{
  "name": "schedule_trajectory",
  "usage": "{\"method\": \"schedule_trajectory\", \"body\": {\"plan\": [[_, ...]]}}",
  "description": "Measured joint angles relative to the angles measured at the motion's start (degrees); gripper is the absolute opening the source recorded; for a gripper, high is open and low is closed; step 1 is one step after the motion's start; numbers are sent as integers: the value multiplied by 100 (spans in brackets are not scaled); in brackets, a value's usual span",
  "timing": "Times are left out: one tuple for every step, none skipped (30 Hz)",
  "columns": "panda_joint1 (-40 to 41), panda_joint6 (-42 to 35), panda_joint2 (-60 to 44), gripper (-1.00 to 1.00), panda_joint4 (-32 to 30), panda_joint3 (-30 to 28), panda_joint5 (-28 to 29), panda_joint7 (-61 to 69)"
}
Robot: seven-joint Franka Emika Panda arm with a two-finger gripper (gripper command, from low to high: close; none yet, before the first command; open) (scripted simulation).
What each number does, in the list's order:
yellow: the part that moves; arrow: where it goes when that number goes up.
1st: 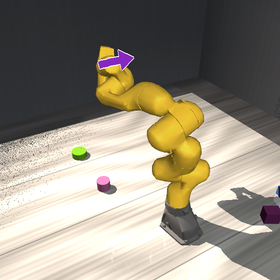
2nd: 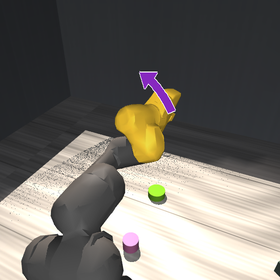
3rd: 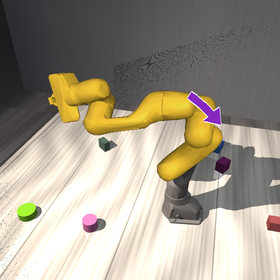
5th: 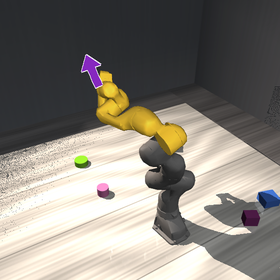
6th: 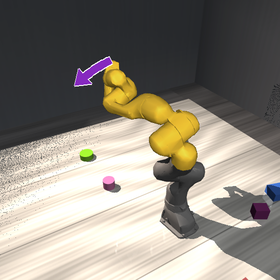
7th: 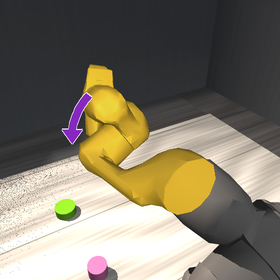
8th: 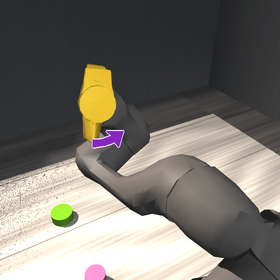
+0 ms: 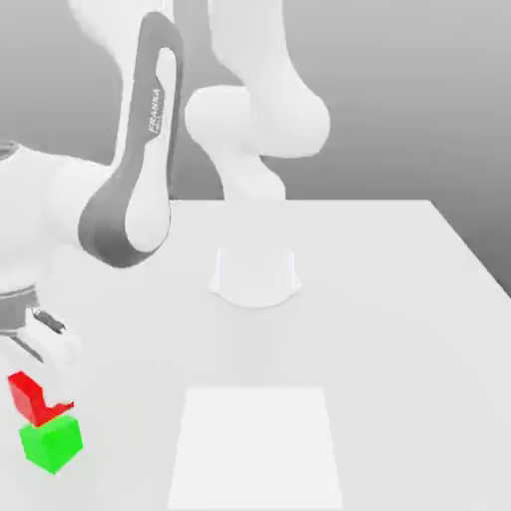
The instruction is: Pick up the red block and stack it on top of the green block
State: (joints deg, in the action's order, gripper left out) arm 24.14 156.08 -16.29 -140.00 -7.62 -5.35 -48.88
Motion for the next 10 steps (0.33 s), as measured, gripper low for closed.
{"method": "schedule_trajectory", "body": {"plan": [[0, 0, 0, 100, 0, 0, 0, 0], [0, 0, 0, 100, 0, 0, 0, 0], [0, 0, 0, 100, 0, 0, 0, 0], [0, 0, 0, 100, 0, 0, 0, 0], [18, 80, -88, 100, 6, 18, -28, 23], [9, 24, -29, 100, 5, 4, -8, 9], [-6, -101, 104, 100, -1, -19, 41, -25], [-22, -259, 273, 100, -9, -46, 103, -70], [-50, -431, 459, 100, -19, -86, 167, -114], [-60, -616, 654, 100, -29, -109, 237, -165]]}}
